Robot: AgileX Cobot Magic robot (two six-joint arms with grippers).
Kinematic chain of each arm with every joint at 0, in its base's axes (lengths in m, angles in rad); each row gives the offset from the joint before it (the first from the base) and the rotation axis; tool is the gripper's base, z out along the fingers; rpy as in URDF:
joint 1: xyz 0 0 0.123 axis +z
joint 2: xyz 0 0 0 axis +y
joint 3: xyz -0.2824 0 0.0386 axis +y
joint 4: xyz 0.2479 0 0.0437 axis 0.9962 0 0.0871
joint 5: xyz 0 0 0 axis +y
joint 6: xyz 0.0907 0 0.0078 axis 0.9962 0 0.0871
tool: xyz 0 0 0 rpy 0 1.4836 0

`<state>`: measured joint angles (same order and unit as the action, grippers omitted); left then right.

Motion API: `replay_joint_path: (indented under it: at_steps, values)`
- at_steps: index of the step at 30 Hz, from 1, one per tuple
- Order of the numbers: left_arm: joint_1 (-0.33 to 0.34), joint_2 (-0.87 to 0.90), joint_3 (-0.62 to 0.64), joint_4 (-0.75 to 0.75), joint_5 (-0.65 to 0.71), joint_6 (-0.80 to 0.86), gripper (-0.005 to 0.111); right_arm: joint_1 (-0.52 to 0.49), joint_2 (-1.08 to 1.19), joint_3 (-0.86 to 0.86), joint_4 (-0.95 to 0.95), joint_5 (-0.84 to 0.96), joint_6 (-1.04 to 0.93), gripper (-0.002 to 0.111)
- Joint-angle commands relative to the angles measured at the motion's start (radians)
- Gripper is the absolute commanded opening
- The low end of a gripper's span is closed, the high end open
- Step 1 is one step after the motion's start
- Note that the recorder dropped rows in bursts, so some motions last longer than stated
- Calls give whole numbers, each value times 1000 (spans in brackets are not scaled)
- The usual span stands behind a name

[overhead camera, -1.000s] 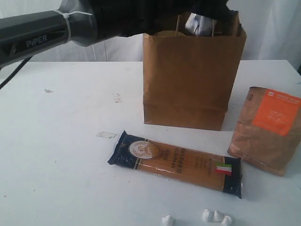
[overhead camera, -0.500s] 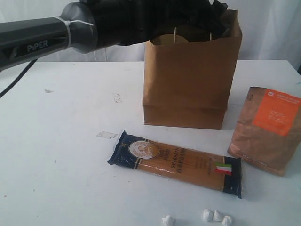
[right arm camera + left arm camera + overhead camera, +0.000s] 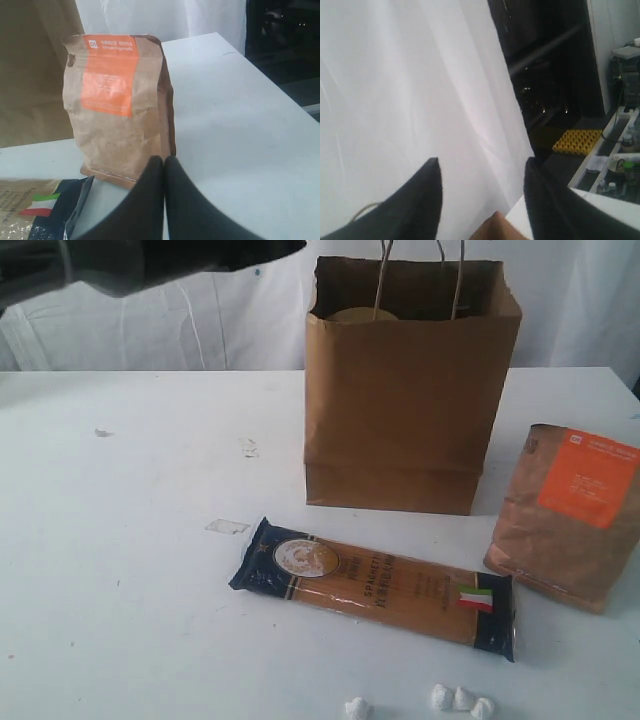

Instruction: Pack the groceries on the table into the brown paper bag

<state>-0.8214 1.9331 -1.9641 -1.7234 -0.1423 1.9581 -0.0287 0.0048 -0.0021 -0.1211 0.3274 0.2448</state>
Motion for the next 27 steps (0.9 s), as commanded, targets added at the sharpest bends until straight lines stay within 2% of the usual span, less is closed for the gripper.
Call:
replay_joint_path:
  at_steps: [1,5,7,10,16,18,25,27]
  values:
    - [-66,-77,-1,-21,30,161,31,-2,-5,2,-9,-8,-4,0]
    - [-120,-140,-1,8,15,161,7,-2,-5,2,-9,-8,-4,0]
    - [-134,-170,-1,24,-18,161,0,-2,-5,2,-9,-8,-4,0]
    - [-157,-235,-1,28,-128,161,0,-2,-5,2,-9,-8,-4,0]
    - [-180,-354,4,4,-584,161,0,-2,-5,2,-9,-8,-4,0]
    - [-180,-399,33,42,-676,161,0,-2,-5,2,-9,-8,-4,0]
    - [-171,-618,299,358,-706,161,0,-2,-5,2,-9,-8,-4,0]
    - [-116,-671,400,407,-705,161,0,-2,-5,2,-9,-8,-4,0]
